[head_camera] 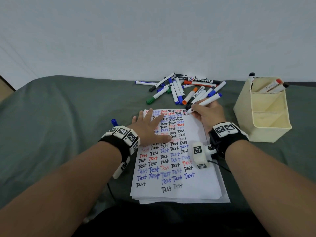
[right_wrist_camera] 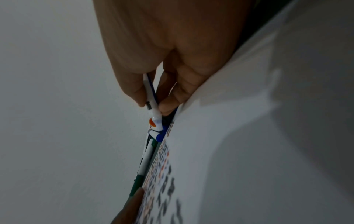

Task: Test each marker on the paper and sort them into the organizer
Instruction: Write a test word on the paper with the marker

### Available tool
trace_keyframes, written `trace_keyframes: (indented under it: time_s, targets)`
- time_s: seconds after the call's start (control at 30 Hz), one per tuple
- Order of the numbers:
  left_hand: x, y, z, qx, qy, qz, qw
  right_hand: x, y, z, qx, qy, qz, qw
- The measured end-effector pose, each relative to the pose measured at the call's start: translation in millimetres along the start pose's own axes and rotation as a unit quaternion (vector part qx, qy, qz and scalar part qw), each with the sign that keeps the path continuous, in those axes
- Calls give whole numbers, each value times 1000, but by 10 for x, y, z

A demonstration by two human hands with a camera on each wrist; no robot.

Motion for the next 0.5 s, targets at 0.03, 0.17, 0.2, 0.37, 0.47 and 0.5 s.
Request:
trace_keyframes:
  time_s: [0.03,0.17,0.2,0.37,0.47,0.5]
  targets:
    - [1,-13,9,1,0,2,1000,-15,8,12,2,5,-10,1000]
    - [3,-39,34,2,3,5,1000,-45,41,56,4,18,-61,998]
    - [3,-40,36,4,4,5,1000,-51,50,65,5,19,-69,997]
    - [-2,-41,29,11,5,4,1000,-67,67,89,4,26,-98,995]
    - [-4,-38,22,15,5,3,1000,-65,59,97,9,31,-123,992]
    - [-5,-38,18,17,6,3,1000,-63,57,101,10,34,-126,991]
Point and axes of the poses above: each hand's wrist, its own z-axis towards the middle knuckle, its own y-axis out of the back of the hand, x = y × z, the point moved 9 cm from there along z, towards the middle knuckle, and after that the axes turned 3 degrees about x, right-handed, at the moved point
